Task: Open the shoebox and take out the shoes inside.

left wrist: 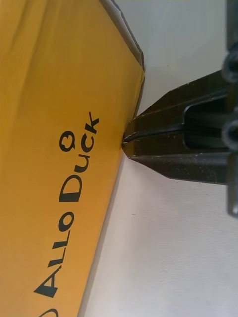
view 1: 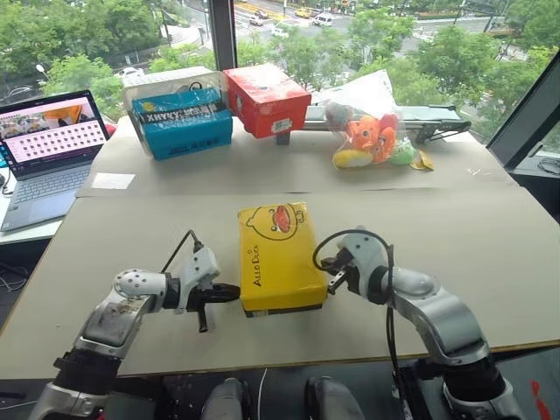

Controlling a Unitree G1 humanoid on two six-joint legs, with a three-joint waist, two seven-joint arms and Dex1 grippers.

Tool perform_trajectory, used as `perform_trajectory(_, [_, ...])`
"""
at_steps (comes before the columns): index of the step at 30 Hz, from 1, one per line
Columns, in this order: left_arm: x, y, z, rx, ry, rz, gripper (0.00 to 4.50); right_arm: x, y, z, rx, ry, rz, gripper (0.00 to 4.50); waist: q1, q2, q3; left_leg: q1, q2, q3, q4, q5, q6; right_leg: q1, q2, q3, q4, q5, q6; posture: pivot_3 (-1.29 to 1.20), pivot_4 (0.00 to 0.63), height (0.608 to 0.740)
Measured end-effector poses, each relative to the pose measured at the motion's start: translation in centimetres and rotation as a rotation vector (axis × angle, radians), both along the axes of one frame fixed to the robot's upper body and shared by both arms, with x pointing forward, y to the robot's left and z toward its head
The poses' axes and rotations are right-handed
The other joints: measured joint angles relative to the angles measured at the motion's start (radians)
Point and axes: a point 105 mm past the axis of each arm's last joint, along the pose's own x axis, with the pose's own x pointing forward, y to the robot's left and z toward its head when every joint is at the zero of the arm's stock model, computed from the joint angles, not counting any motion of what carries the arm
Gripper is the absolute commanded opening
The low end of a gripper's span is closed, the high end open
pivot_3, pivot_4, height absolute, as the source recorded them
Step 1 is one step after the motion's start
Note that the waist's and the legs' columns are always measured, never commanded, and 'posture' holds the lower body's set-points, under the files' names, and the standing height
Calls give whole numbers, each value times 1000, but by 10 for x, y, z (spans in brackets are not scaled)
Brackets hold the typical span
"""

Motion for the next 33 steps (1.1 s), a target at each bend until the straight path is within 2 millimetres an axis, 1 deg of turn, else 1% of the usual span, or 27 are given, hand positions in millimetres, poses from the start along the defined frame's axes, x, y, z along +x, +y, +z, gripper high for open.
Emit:
perform_trajectory(5, [0, 1, 2, 4, -3, 0, 30, 2, -6, -2, -21, 2, -19, 0, 1, 0, 0, 0, 0, 0, 0, 0, 0, 0, 0, 0, 0, 0, 0, 0, 150, 739])
perform_trajectory(7, [-3, 1, 7, -4, -13, -13, 30, 4, -15, -5, -57, 10, -43, 0, 1, 0, 0, 0, 0, 0, 0, 0, 0, 0, -1, 0, -1, 0, 0, 0, 150, 739])
perform_trajectory(10, [-6, 4, 18, -24, -37, -22, 30, 8, -29, -5, -89, 5, -80, 0, 1, 0, 0, -1, 0, 0, 0, 0, 0, -1, 0, 0, 0, 0, 0, 0, 150, 739])
perform_trajectory(14, [-3, 25, 26, 0, -55, 36, 30, 12, -51, 3, -131, -14, -128, 0, 1, 1, 1, -1, 0, 0, 0, 0, 0, -1, 0, 0, 0, 0, 0, 0, 150, 739])
perform_trajectory(19, [2, 52, 28, -21, -18, 116, 30, 7, -65, 16, -136, -25, -134, 0, 2, 2, 2, -1, 0, 0, 0, 0, 0, -2, 0, 0, -1, 0, 0, 0, 150, 739])
perform_trajectory(22, [-7, 65, 39, -58, 41, 118, 30, 1, -68, 27, -96, -34, -118, 0, 1, 2, 2, -3, 0, 0, 0, 0, 0, -4, 0, 0, -1, 0, 0, 0, 150, 739])
perform_trajectory(24, [-16, 75, 45, -74, 91, 118, 30, -4, -65, 33, -53, -29, -84, 0, 0, 2, 2, -3, 0, 0, -1, 0, 0, -4, 0, 0, -1, 0, 0, 0, 150, 739])
perform_trajectory(26, [-26, 83, 50, -101, 145, 113, 30, -7, -63, 34, -27, -12, -55, 0, -2, 2, 2, -3, 1, 0, -1, 0, 0, -5, 0, 0, -1, 0, 0, 0, 150, 739])
perform_trajectory(27, [-31, 87, 56, -125, 167, 110, 30, -9, -60, 33, -12, 3, -35, 0, -2, 2, 3, -3, 1, 0, -1, 0, 0, -5, 0, 0, -1, 0, 0, 0, 150, 739])
perform_trajectory(28, [-34, 88, 63, -144, 175, 102, 30, -10, -59, 33, -4, 13, -22, 0, -1, 3, 3, -4, 1, 0, -1, 0, 0, -10, 0, 0, -1, 0, 0, 0, 150, 739])
perform_trajectory(30, [-42, 88, 80, -166, 163, 76, 30, -9, -57, 32, 3, 36, 9, 0, -1, 4, 4, -5, 0, 0, -1, 0, -1, -11, -1, 0, -1, 0, 0, 0, 150, 739])
perform_trajectory(33, [-50, 87, 94, -185, 159, 52, 30, -8, -57, 31, -7, 51, 46, 0, 0, 4, 4, -5, 0, 0, -1, 0, -1, -11, -1, 0, -1, 0, 0, 0, 150, 739])
